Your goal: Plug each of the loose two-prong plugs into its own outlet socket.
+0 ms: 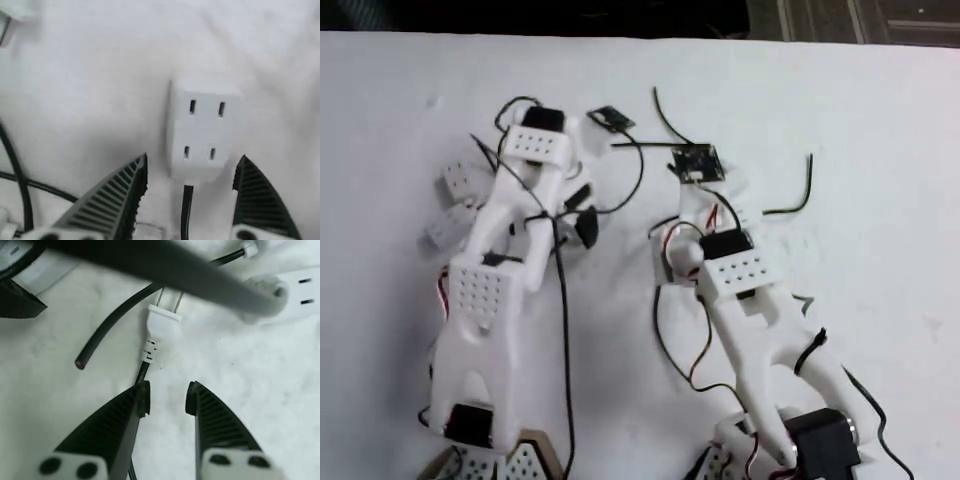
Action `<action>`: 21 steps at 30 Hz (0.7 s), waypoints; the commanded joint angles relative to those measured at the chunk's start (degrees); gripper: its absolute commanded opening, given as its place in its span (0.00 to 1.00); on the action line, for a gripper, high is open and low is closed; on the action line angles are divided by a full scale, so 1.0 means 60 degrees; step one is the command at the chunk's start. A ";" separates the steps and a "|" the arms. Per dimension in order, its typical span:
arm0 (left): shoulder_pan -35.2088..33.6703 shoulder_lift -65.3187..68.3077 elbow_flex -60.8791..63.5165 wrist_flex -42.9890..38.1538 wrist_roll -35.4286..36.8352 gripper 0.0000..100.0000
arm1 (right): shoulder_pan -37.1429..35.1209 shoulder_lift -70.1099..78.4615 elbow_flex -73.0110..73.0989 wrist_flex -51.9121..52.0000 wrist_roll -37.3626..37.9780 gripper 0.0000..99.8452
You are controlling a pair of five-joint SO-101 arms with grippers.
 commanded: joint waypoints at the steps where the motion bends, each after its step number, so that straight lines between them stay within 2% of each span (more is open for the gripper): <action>1: 0.0139 0.0344 -0.1026 0.0352 -0.0117 0.24 | 0.0125 -0.0374 -0.0059 -0.0095 0.0029 0.12; 4: 0.0300 0.0769 -0.1626 0.0982 -0.0088 0.22 | 0.0139 -0.0374 -0.0059 -0.0110 0.0029 0.12; 12: 0.0256 0.0549 -0.1597 0.1070 0.0425 0.13 | 0.0139 -0.0374 -0.0059 -0.0110 0.0029 0.12; 21: 0.0403 -0.1575 0.1744 0.1055 0.0337 0.04 | 0.0139 -0.0374 -0.0059 -0.0095 0.0029 0.12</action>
